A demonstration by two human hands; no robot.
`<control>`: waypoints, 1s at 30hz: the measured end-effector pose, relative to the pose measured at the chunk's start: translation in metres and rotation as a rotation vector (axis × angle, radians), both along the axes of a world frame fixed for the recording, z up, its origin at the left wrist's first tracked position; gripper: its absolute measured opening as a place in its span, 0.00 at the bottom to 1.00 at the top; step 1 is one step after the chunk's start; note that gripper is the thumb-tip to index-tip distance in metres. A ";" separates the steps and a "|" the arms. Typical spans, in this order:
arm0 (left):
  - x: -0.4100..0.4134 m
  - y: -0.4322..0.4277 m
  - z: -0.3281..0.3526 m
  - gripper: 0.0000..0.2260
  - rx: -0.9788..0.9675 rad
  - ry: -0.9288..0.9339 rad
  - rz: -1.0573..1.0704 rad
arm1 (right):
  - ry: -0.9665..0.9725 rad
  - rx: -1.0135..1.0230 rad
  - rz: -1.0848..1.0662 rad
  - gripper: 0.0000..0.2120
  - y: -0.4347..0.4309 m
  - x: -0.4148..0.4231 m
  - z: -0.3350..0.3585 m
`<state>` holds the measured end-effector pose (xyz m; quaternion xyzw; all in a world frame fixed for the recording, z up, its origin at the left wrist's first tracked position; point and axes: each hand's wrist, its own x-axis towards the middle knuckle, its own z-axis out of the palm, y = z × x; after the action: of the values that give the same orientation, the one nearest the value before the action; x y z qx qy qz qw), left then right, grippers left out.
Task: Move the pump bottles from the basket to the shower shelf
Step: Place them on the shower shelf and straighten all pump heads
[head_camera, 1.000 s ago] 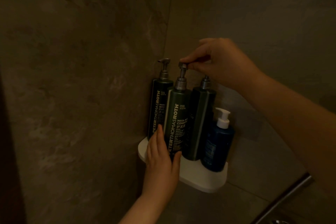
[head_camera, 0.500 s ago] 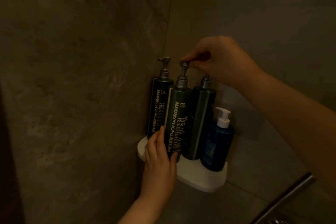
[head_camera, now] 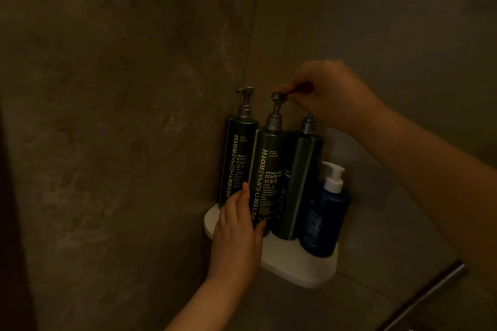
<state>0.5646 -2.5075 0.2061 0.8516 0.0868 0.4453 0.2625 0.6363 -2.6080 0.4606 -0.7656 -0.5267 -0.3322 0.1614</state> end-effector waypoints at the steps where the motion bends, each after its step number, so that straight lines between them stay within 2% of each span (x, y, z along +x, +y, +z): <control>1: 0.001 0.001 0.001 0.34 0.003 0.010 0.005 | -0.005 -0.003 -0.010 0.07 0.001 0.001 0.000; 14: 0.010 0.010 0.007 0.33 0.008 -0.006 -0.016 | -0.096 -0.085 -0.076 0.11 0.009 0.009 0.004; 30: 0.020 0.012 0.014 0.33 0.015 0.009 -0.004 | -0.099 -0.100 -0.131 0.14 0.011 0.022 0.003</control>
<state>0.5849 -2.4957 0.2201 0.8557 0.0830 0.4416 0.2566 0.6578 -2.5971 0.4636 -0.7883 -0.4988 -0.3525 0.0745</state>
